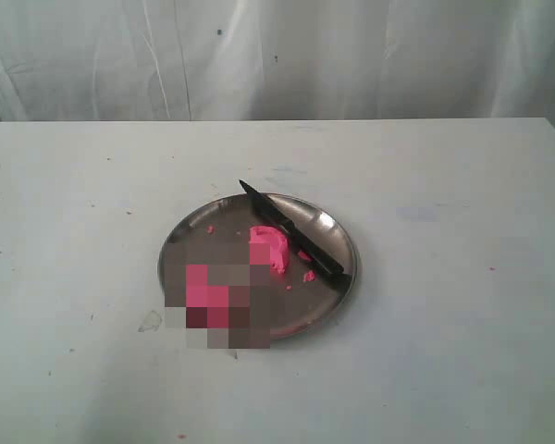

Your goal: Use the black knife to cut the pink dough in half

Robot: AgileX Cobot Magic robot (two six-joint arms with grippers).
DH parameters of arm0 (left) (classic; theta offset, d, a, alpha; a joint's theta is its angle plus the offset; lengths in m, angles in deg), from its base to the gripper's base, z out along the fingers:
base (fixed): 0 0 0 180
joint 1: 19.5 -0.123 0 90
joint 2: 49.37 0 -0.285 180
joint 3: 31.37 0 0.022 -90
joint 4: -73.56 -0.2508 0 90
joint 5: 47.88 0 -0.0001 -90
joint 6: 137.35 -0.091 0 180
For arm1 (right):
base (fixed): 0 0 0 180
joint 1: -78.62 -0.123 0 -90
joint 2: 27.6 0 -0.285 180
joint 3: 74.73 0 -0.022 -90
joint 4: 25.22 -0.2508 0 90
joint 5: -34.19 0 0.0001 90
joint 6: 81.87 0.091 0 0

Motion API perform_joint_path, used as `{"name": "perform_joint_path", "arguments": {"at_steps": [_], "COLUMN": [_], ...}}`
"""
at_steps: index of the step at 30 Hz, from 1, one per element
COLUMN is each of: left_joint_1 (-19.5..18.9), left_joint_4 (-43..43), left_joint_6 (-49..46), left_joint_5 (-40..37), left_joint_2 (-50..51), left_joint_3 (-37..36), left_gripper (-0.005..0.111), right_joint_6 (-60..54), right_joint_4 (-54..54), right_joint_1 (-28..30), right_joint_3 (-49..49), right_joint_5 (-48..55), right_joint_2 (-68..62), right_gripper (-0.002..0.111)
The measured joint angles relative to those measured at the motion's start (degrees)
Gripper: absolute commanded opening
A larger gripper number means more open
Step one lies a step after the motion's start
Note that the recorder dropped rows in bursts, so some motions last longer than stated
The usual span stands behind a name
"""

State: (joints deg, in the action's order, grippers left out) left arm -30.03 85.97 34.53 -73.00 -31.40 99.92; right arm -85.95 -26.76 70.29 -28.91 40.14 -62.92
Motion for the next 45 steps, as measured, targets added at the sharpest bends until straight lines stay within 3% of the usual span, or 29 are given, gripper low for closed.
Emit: {"name": "perform_joint_path", "arguments": {"at_steps": [9,16,20,25,31,45], "left_joint_1": [0.0,0.0,0.0,0.0,0.0,0.0], "left_joint_4": [0.0,0.0,0.0,0.0,0.0,-0.1], "left_joint_6": [0.0,0.0,0.0,0.0,0.1,0.1], "left_joint_5": [0.0,0.0,0.0,0.0,0.1,0.1], "left_joint_2": [0.0,0.0,0.0,0.0,0.0,0.0], "left_joint_3": [0.0,0.0,0.0,0.0,0.0,0.0], "left_gripper": [0.000,0.000,0.000,0.000,0.000,0.000], "right_joint_6": [0.0,0.7,8.4,18.8,17.4,7.4], "right_joint_4": [0.0,1.1,5.0,11.7,11.4,5.9], "right_joint_1": [5.1,7.2,9.0,10.2,10.4,10.5], "right_joint_3": [7.8,18.7,26.5,31.1,31.3,31.3], "right_joint_5": [2.9,-11.1,-14.0,-2.0,10.6,11.4], "right_joint_2": [13.1,23.6,27.1,27.2,27.2,27.2], "right_gripper": [0.000,0.000,0.000,0.000,0.000,0.000]}}
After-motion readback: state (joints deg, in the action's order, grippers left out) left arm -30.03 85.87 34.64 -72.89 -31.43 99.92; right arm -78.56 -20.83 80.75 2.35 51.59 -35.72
